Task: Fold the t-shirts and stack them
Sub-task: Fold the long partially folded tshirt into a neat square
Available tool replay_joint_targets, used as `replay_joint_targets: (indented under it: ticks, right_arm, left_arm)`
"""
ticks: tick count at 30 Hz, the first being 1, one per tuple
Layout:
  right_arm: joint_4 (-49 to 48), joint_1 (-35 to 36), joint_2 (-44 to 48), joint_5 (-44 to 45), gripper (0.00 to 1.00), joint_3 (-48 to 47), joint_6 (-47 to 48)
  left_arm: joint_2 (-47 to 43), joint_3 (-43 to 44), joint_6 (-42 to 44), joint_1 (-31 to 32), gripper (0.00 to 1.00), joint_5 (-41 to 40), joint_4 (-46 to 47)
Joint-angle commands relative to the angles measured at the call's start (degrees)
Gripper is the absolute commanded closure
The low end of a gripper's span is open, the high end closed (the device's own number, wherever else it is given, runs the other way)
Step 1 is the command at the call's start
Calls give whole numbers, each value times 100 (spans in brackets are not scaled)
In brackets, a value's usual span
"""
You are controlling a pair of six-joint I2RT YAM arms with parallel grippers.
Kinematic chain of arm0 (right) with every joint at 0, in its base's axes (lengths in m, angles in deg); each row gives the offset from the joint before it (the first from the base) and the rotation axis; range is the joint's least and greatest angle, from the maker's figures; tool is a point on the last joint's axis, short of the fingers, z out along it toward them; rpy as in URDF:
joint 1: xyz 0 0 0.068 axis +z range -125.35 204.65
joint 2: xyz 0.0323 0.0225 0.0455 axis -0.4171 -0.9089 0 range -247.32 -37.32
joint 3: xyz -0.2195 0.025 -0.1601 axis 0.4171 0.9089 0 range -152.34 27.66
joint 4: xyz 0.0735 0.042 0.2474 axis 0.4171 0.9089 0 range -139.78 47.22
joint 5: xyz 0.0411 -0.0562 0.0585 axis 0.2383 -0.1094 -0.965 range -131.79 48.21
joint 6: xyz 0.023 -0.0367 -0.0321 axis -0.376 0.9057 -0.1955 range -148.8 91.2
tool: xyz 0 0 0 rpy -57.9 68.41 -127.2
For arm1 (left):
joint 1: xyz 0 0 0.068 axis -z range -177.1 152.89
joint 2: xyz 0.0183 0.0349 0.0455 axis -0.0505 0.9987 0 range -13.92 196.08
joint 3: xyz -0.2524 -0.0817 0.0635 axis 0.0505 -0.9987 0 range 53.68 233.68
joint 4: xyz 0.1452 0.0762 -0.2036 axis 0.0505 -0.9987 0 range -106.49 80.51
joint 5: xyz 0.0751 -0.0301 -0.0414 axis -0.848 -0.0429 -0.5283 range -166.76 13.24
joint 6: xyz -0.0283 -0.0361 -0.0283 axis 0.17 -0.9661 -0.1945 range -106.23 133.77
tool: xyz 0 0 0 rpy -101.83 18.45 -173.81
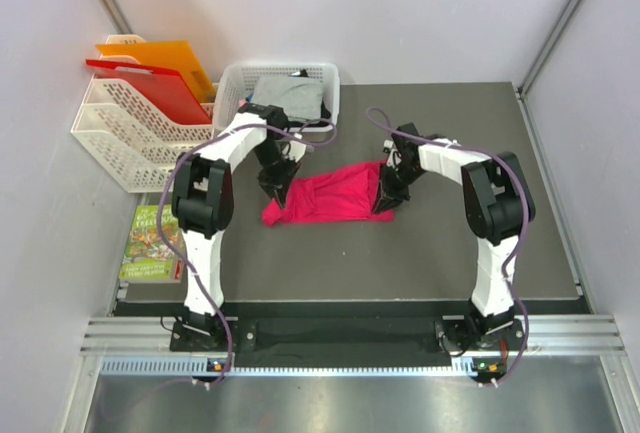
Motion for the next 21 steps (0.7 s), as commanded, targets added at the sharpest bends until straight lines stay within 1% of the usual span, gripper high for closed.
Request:
replay_joint_targets:
  ticks: [1,5,6,8,11,12,15,18,21]
  right_arm:
    - [586,-107,550,863,86,-82,258]
    - [920,-2,682,846,84,-687,249]
    - [947,68,647,837,83,-993,241]
    - [921,148,551,680,82,-1276,171]
    - [694,253,174,337,82,-1760,21]
    - [658,297,-89,223,82,-2004,-5]
    - [482,332,-598,108,82,-2366,-120]
    - [368,332,-995,108,83,-2490,-129]
    - [332,324,-1241,178,83,-2420,-76]
  left_arm:
    - [-92,212,-14,-198,100,16,-286]
    - [-302,115,118,-444,100,-115,-321]
    - [-346,80,144,-558,100,-133,-321]
    - [-434,-43,162,-655,100,-203,-295]
    - [-513,-183,145,-770,100,-221,-251]
    - [-531,-218,136,-787,100,-212,-233]
    - [-610,-359,92,-822,100,-265,-128]
    - [-672,-517,30,-866,100,-265,-22]
    - [-698,-623,-57,-902,100,-247,92]
